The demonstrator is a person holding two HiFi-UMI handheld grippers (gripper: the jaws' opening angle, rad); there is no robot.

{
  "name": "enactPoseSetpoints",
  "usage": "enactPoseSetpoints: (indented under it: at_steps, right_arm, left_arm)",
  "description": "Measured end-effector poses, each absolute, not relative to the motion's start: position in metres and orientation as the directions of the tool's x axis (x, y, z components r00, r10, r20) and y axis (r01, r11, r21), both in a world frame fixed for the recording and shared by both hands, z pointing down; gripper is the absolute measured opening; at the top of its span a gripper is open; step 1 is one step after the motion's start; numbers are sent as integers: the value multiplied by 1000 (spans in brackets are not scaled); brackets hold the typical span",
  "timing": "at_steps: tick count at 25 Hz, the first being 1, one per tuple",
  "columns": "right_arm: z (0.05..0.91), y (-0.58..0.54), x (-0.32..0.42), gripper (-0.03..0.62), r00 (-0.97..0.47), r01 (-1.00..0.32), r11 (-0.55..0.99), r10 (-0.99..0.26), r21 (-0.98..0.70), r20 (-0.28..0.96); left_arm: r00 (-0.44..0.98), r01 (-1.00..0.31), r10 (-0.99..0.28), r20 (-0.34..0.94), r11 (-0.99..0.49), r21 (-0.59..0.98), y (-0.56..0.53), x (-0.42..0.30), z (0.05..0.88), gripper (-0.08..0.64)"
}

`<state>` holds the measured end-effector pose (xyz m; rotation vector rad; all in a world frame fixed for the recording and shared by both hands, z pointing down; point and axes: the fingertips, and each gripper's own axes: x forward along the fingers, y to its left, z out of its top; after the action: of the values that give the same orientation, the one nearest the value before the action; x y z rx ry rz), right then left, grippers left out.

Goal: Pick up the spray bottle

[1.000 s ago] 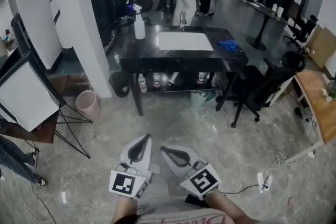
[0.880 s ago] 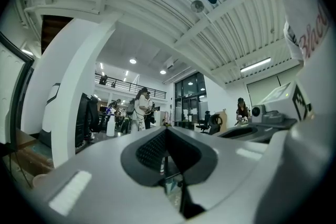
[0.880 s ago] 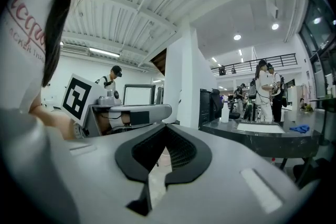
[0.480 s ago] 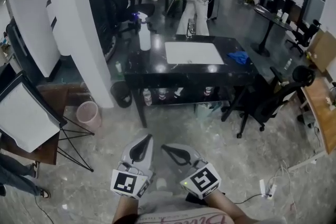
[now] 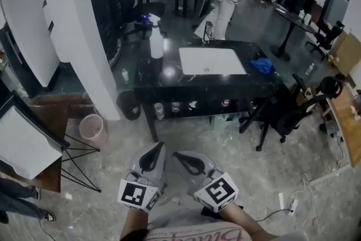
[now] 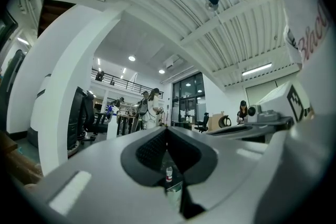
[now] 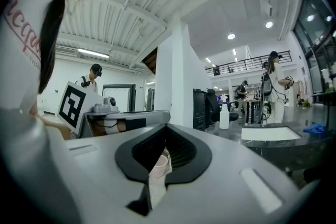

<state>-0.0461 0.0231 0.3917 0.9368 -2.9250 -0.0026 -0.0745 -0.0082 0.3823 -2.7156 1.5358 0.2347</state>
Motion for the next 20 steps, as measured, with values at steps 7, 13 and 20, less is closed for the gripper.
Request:
enactPoseSetpoints:
  at_steps: [7, 13, 20]
  right_arm:
    - [394, -8, -41, 2, -795, -606, 795, -604, -17, 62]
    - [397, -49, -45, 2, -794, -606, 795, -605, -9, 59]
    - [395, -113, -50, 2, -796, -604, 797, -603, -10, 55]
  left_arm:
    - [517, -845, -847, -123, -528, 82, -38, -75, 389, -2]
    - [518, -846, -848, -113, -527, 82, -76, -79, 396, -2]
    - [521, -845, -847, -103, -529, 74, -142, -82, 395, -2]
